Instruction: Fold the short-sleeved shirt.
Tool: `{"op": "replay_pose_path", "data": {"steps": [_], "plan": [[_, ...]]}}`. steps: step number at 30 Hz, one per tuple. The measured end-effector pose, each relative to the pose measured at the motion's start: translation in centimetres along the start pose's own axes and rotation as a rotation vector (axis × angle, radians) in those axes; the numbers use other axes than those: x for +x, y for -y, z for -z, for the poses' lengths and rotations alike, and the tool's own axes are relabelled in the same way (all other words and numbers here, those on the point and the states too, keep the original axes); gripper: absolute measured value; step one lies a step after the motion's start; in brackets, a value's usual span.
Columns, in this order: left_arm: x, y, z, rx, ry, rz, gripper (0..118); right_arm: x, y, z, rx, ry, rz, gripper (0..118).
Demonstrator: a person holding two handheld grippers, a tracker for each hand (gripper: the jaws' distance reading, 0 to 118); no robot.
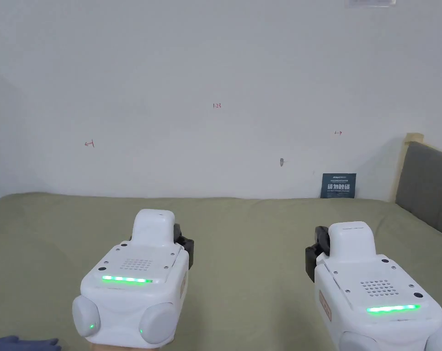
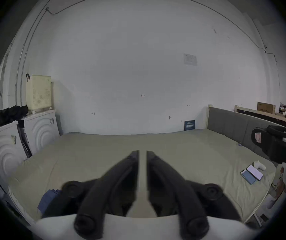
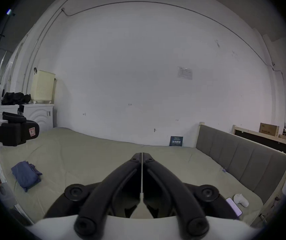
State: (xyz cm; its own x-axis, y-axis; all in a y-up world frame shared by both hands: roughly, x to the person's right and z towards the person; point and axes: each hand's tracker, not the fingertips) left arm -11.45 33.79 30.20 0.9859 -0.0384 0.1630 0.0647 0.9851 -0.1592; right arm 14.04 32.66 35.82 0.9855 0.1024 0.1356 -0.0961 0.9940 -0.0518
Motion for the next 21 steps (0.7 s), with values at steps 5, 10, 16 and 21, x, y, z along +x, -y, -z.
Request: {"op": "replay_pose_path", "data": {"steps": [5,10,16,21], "plan": [[-0.6,0.3,0.6,-0.01,-0.046,-0.012,117,1.0,0.1,0.4,0.02,0.034,0.032,115],[-0.5,0.0,0.3,0.01,-0.064,-0.014,117,1.9,-0.1,0.9,0.002,0.042,0.04,118],[-0.8,-0.4,-0.2,0.037,-0.084,-0.013,117,1.6,-0.3,0.2,0.007,0.053,0.04,118],[-1.0,-0.4,-0.4,0.034,-0.08,-0.021,117,1.5,-0.5,0.1,0.01,0.053,0.042,118]]}}
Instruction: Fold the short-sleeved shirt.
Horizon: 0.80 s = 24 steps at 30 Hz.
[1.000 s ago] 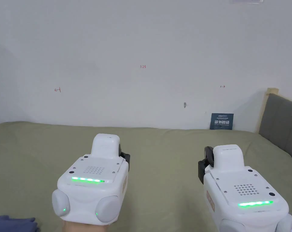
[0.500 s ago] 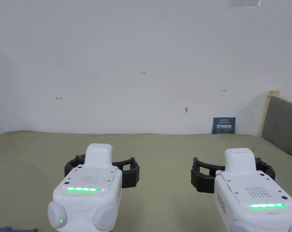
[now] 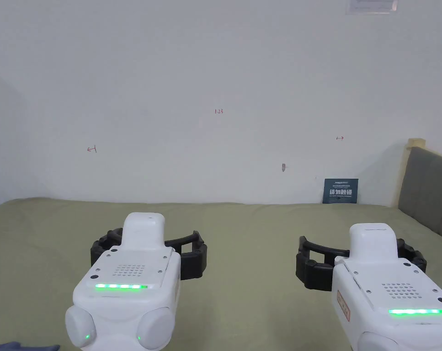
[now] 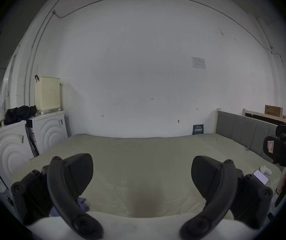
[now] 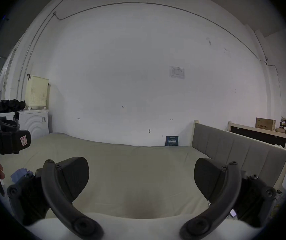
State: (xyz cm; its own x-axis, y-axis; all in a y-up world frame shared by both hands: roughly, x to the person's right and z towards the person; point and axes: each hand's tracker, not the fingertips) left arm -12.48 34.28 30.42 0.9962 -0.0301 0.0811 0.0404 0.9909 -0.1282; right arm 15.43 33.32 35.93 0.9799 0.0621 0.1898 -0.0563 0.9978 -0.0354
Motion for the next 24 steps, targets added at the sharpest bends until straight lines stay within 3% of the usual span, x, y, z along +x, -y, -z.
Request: {"op": "replay_pose_path", "data": {"steps": [6,9,13,21,24], "plan": [[0.1,-0.4,-0.6,0.021,0.036,-0.013,117,-0.3,-0.2,-0.3,-0.006,-0.001,-0.021,118],[0.2,-1.1,-0.7,-0.059,0.138,-0.048,117,-0.1,-0.2,-0.2,-0.015,-0.006,-0.009,118],[1.4,-1.2,-0.6,-0.052,-0.005,0.035,116,0.1,-0.3,-0.4,-0.023,-0.008,0.009,118],[1.1,-1.3,-0.3,-0.085,0.005,0.025,116,0.4,-0.8,-0.8,-0.018,-0.009,0.001,118],[1.6,-1.4,-0.5,-0.085,-0.01,0.087,116,0.4,-1.0,-0.9,-0.02,-0.014,-0.001,118]]}}
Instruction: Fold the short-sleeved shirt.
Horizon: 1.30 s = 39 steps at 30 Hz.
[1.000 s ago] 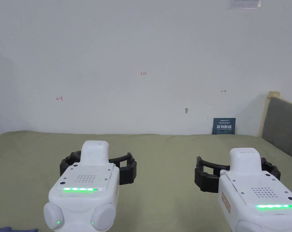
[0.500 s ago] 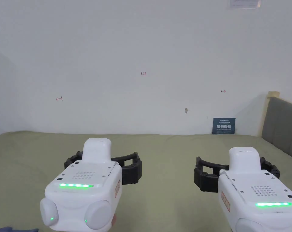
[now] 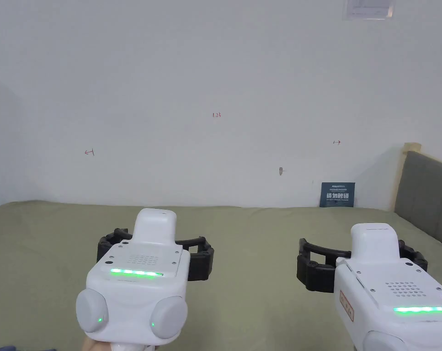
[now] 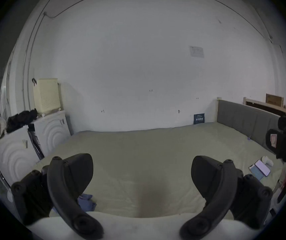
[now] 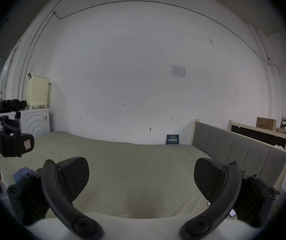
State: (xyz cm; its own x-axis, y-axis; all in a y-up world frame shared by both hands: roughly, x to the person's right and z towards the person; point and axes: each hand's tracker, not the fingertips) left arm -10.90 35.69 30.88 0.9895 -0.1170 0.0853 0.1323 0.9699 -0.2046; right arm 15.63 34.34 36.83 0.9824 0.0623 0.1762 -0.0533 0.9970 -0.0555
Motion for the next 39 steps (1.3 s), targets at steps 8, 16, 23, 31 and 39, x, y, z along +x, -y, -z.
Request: {"op": "replay_pose_path", "data": {"steps": [8,16,23,31,39], "plan": [[-1.1,-0.5,-0.3,-0.009,0.066,-0.09,116,-0.1,0.0,0.0,-0.01,-0.002,0.01,118],[-1.0,-1.0,-0.8,0.006,0.081,-0.033,117,-0.2,-0.1,-0.1,-0.016,-0.005,0.011,118],[-0.8,-1.3,-0.9,-0.003,0.072,-0.037,117,-0.3,0.0,0.0,-0.023,-0.012,0.007,118],[-1.0,-1.2,-0.8,-0.001,0.041,-0.027,117,-0.1,0.1,-0.1,-0.027,-0.006,0.018,118],[-1.3,-0.9,-0.3,-0.033,0.061,-0.056,117,0.1,0.1,-0.1,-0.028,-0.007,0.017,118]]}}
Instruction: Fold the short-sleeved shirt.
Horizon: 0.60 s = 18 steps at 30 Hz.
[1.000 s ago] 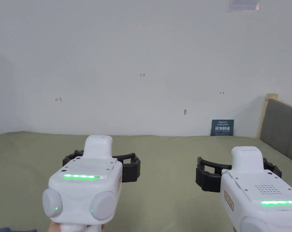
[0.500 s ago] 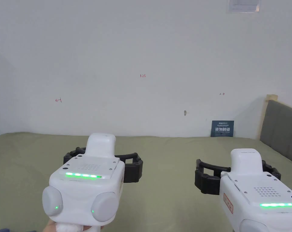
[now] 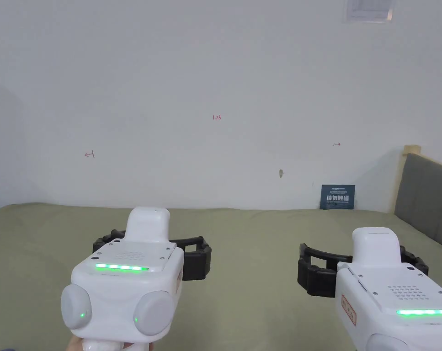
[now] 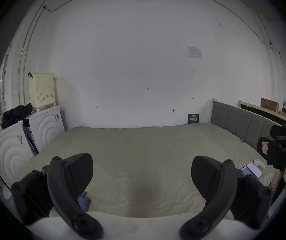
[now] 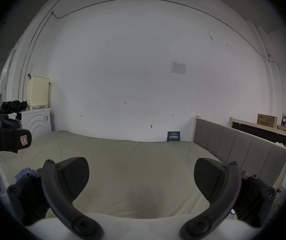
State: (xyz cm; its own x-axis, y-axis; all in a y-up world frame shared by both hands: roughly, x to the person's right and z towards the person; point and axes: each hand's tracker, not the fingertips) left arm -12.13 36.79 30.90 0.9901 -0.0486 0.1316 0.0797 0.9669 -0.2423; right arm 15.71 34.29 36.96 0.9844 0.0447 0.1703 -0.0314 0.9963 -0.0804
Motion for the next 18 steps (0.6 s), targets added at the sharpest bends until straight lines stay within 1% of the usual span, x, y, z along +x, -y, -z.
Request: {"op": "replay_pose_path", "data": {"steps": [12,13,14,16,18], "plan": [[0.42,0.42,0.41,-0.007,-0.016,0.005,116,-0.21,0.16,0.22,-0.01,-0.005,-0.001,118],[0.34,0.54,0.41,-0.006,-0.01,0.006,115,-0.21,0.19,0.19,-0.01,-0.01,0.0,118],[0.28,0.61,0.43,-0.006,0.04,0.022,115,-0.22,0.2,0.18,-0.011,-0.011,-0.001,118],[0.29,0.67,0.28,0.0,0.034,0.008,115,-0.24,0.23,0.14,-0.01,-0.012,-0.006,118],[0.57,0.78,0.17,0.03,0.003,0.05,115,-0.23,0.18,0.2,-0.011,-0.01,-0.007,118]]}}
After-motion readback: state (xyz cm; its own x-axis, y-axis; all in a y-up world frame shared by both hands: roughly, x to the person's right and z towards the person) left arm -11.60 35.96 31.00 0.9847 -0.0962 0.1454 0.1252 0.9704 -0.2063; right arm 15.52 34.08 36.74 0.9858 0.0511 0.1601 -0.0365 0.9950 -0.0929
